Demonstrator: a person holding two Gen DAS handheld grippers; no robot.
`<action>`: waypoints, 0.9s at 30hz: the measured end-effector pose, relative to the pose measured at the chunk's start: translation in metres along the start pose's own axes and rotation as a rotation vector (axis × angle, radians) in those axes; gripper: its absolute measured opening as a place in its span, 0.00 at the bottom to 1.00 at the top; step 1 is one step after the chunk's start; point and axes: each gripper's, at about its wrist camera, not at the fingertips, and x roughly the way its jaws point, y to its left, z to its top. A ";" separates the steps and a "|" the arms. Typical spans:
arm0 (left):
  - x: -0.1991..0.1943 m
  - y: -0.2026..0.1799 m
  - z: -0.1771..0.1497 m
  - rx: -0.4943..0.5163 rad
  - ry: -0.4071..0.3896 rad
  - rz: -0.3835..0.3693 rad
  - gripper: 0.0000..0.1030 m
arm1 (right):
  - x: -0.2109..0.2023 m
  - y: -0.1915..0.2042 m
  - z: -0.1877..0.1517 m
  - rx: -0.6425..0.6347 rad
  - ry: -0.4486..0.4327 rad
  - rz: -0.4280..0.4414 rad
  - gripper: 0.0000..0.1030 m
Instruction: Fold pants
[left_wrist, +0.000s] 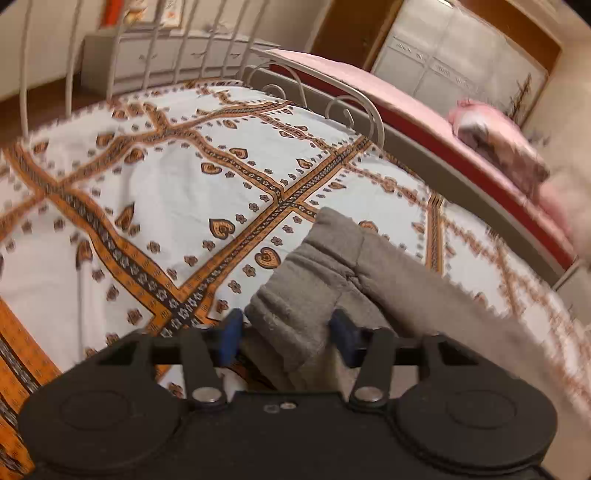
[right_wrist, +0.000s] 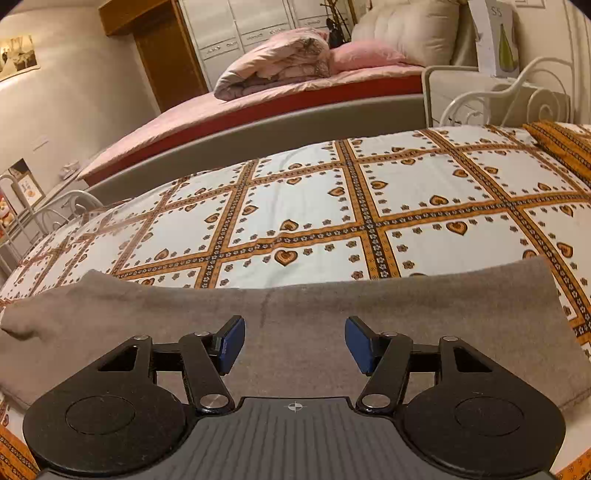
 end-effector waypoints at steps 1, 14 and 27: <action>-0.003 -0.001 0.001 0.005 -0.020 -0.001 0.31 | 0.000 0.000 -0.001 -0.002 0.002 -0.003 0.59; -0.007 0.000 0.002 0.052 -0.082 0.091 0.21 | 0.001 0.001 -0.005 -0.015 -0.001 -0.011 0.61; 0.013 -0.094 -0.014 0.376 -0.033 -0.002 0.74 | 0.054 0.009 -0.025 -0.235 0.147 -0.145 0.63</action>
